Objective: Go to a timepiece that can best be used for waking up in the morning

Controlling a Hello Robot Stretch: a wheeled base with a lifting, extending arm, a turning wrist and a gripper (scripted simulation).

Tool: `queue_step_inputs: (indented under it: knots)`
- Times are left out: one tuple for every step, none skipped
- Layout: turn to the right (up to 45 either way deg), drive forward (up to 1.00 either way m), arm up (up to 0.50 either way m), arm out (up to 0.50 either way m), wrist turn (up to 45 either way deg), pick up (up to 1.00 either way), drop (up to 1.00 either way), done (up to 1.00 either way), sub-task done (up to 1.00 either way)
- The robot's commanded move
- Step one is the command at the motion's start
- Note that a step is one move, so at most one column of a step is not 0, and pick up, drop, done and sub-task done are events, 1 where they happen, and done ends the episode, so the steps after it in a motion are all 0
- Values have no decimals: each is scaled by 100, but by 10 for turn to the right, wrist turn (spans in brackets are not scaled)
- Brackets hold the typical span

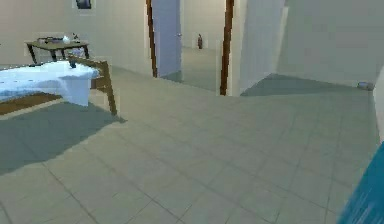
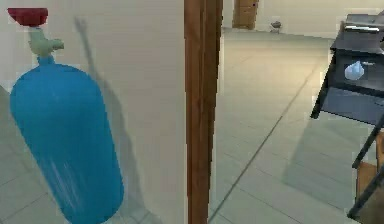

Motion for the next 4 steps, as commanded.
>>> queue_step_inputs:
  knots:
    - [0, 100, 0, 0, 0, 0, 0, 0, 0]
    - [0, 100, 0, 0, 0, 0, 0, 0, 0]
    - [0, 100, 0, 0, 0, 0, 0, 0, 0]
    - [30, 0, 0, 0, 0, 0, 0, 0, 0]
